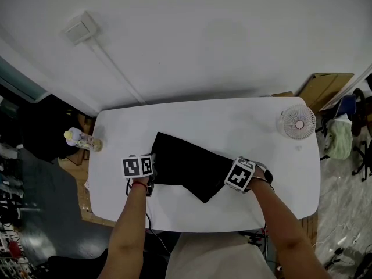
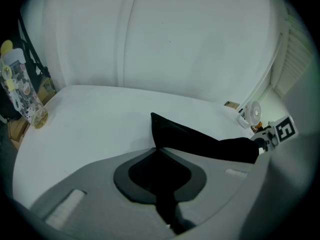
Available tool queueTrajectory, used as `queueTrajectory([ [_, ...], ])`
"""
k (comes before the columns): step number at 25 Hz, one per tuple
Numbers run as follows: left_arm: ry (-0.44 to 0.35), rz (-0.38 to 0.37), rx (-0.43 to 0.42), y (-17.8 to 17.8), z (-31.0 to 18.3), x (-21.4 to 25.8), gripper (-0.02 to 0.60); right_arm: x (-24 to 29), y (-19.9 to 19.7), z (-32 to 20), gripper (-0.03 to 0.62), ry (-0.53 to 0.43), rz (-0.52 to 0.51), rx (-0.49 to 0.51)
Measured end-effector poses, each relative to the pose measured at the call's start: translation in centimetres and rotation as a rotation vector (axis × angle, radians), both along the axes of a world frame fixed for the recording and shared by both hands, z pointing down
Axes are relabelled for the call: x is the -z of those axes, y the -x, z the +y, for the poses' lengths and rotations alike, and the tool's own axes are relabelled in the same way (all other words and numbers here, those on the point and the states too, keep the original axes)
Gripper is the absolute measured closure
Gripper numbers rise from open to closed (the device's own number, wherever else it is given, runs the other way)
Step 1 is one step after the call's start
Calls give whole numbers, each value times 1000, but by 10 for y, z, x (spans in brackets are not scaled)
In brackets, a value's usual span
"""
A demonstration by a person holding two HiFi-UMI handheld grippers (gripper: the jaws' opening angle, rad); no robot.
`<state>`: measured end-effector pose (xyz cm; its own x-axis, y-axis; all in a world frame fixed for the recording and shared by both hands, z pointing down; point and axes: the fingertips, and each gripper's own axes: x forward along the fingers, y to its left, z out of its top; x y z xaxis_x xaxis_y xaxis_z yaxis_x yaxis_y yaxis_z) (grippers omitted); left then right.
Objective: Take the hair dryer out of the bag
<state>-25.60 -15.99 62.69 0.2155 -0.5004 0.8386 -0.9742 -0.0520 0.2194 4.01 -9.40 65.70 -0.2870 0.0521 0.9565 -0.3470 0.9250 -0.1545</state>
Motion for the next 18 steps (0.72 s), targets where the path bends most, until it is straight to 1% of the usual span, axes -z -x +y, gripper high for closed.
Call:
queueTrajectory([
  [3, 4, -2, -1, 1, 0, -1, 563, 0, 0, -1, 376, -6, 10, -27],
  [6, 6, -11, -4, 2, 1, -1, 563, 1, 0, -1, 381, -13, 14, -32],
  [12, 23, -64, -17, 6, 4, 0, 563, 3, -4, 1, 385, -21, -8, -51],
  [18, 55, -108, 7, 14, 11, -3, 563, 4, -18, 9, 385, -17, -29, -59],
])
